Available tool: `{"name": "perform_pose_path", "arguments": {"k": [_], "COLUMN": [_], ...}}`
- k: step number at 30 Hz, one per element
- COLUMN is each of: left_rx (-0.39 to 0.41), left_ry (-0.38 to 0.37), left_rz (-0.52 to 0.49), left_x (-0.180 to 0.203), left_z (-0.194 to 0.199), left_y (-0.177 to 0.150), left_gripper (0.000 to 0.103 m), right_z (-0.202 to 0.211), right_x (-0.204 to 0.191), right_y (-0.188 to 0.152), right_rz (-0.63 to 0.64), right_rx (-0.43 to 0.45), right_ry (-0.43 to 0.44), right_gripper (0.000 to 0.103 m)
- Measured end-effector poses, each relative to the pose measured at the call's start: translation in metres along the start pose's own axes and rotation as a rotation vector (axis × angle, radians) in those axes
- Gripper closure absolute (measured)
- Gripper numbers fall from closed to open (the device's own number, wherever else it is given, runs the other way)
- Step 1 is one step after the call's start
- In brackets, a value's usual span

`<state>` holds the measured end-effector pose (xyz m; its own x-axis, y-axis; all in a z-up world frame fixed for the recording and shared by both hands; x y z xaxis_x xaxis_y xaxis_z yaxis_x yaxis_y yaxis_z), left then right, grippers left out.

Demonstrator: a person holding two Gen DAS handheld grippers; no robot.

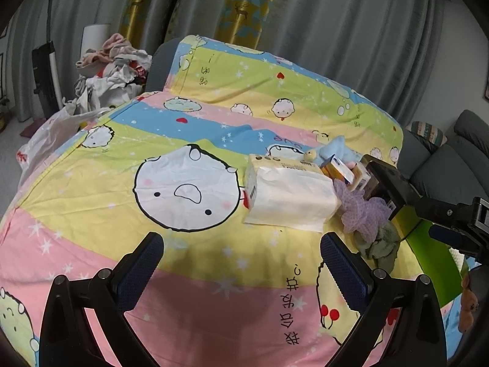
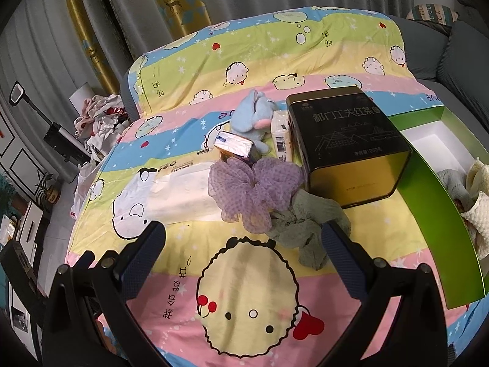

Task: Organize soft objects
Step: 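Lower the right gripper onto the lavender mesh bath puff and grasp it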

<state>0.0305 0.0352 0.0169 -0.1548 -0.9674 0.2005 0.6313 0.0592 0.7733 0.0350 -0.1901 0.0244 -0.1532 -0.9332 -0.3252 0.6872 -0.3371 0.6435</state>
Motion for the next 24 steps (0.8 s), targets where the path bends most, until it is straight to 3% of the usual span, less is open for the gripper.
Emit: {"name": "perform_pose_path", "arguments": {"k": [15, 21, 24], "left_rx": [-0.019, -0.051, -0.06], "left_ry": [0.024, 0.025, 0.026], "left_rz": [-0.02, -0.052, -0.062], "left_x": [0.0, 0.006, 0.008], "left_z": [-0.002, -0.006, -0.007], "left_y": [-0.004, -0.008, -0.009], "left_gripper": [0.001, 0.001, 0.001], "right_z": [0.0, -0.023, -0.046], "right_x": [0.014, 0.009, -0.002], "right_y": [0.01, 0.015, 0.019], "right_rz": [-0.066, -0.077, -0.024], "right_rx": [0.009, -0.009, -0.008], "right_ry": [0.073, 0.087, 0.061], "right_gripper": [0.005, 0.01, 0.01]}}
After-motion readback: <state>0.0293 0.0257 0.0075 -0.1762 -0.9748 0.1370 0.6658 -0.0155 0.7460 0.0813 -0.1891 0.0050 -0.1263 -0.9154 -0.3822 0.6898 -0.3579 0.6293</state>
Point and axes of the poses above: each gripper's, at about its wrist camera, not at the fingertips, and z roughly against the way its jaws point, x to its right, y to its top, the point moved 8 cm from there along -z, roughly the way its jaws point, and after that the axes turned 7 degrees about -z, right-handed, at the moved point
